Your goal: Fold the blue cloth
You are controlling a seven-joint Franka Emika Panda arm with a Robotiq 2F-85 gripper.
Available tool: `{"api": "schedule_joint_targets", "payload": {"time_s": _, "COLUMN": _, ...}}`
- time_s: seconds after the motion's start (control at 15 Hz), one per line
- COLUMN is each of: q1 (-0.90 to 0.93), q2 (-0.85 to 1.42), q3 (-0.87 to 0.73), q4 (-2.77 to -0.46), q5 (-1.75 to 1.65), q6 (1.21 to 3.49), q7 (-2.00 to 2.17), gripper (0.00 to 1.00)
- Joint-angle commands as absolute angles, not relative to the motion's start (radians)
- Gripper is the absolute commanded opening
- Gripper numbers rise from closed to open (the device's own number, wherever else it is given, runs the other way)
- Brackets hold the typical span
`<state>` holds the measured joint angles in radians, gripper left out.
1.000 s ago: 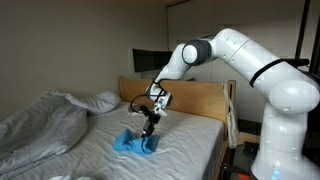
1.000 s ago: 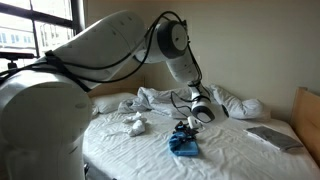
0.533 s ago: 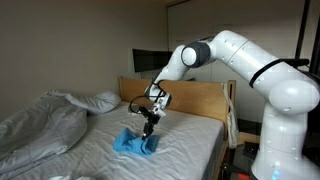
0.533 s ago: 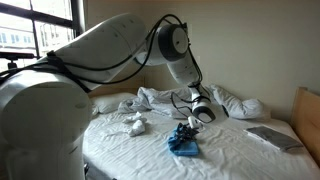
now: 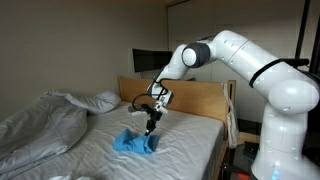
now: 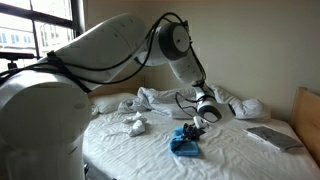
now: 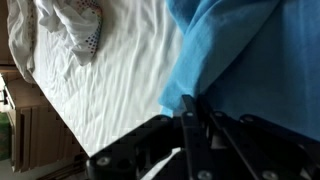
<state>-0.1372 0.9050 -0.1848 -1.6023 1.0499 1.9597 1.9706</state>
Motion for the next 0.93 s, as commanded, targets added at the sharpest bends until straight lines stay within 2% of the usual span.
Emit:
{"api": "schedule_joint_targets", "payload": {"time_s": 0.0, "q1": -0.163, "q2": 0.884, "q3": -0.203, "q4": -1.601, "q5": 1.017, "q6": 1.962, "q7": 2.018, "gripper": 0.08}}
{"api": "schedule_joint_targets", "payload": {"time_s": 0.47, "q1": -0.205, "q2": 0.892, "q3": -0.203, "q4": -1.578, "q5": 1.006, "q6": 1.941, "q7": 2.009, "gripper": 0.08}}
{"api": "schedule_joint_targets", "payload": {"time_s": 0.53, "q1": -0.203, "q2": 0.885, "q3": -0.201, "q4": -1.584, "q5": 1.006, "q6": 1.945, "q7": 2.001, "gripper": 0.33}}
{"api": "schedule_joint_targets", "payload": {"time_s": 0.67, "q1": -0.193, "q2": 0.866, "q3": -0.199, "q4": -1.604, "q5": 1.005, "q6": 1.952, "q7": 1.998, "gripper": 0.34}}
{"api": "schedule_joint_targets", "payload": {"time_s": 0.87, "q1": -0.184, "q2": 0.846, "q3": -0.195, "q4": -1.630, "q5": 1.004, "q6": 1.949, "q7": 2.014, "gripper": 0.53}}
